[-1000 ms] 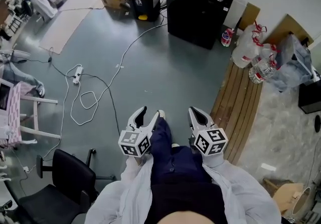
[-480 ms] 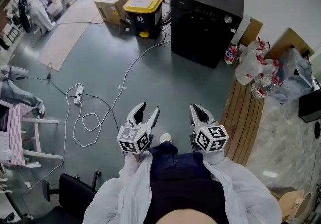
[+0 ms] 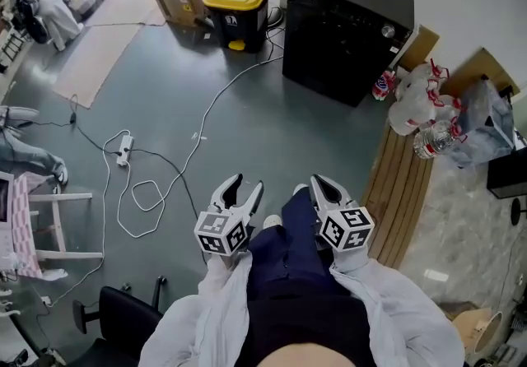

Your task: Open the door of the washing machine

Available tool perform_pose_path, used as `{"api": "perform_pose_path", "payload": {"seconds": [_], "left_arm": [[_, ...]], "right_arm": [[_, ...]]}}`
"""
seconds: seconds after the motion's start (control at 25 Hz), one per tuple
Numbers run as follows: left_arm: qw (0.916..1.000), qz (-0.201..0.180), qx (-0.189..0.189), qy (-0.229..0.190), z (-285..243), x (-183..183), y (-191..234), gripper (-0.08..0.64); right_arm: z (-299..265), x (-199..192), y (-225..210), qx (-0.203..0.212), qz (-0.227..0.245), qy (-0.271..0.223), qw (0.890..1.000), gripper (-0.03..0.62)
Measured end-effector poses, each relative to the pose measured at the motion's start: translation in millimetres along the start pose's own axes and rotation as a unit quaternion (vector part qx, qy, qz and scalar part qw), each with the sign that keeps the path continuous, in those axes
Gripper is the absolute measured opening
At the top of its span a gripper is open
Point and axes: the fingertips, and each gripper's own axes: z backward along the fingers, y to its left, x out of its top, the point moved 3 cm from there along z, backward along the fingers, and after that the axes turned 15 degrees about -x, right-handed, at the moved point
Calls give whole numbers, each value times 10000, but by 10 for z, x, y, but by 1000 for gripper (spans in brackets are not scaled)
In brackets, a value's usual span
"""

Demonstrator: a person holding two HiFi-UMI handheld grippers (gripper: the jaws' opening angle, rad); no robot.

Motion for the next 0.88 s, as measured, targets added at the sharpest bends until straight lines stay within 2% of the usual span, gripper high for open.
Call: {"api": "perform_pose_path", "payload": {"seconds": [0.2, 0.44, 0.64, 0.88], "left_arm": [[9999, 97, 94, 6, -152, 40, 208, 229], [9997, 75, 230, -65, -503, 314, 543, 229], [9990, 52, 391, -190, -949, 739, 960, 229], [9975, -148, 535, -433, -1561, 1313, 1409, 229]], "right_arm": [[-288, 42, -84, 8, -17, 151, 9999, 8], [-823, 333, -181, 170, 62, 203, 9996, 8], [-1480, 797, -319, 333, 185, 219, 9990, 8], [-2282, 1446, -511, 566, 320, 48, 9979, 8]]}}
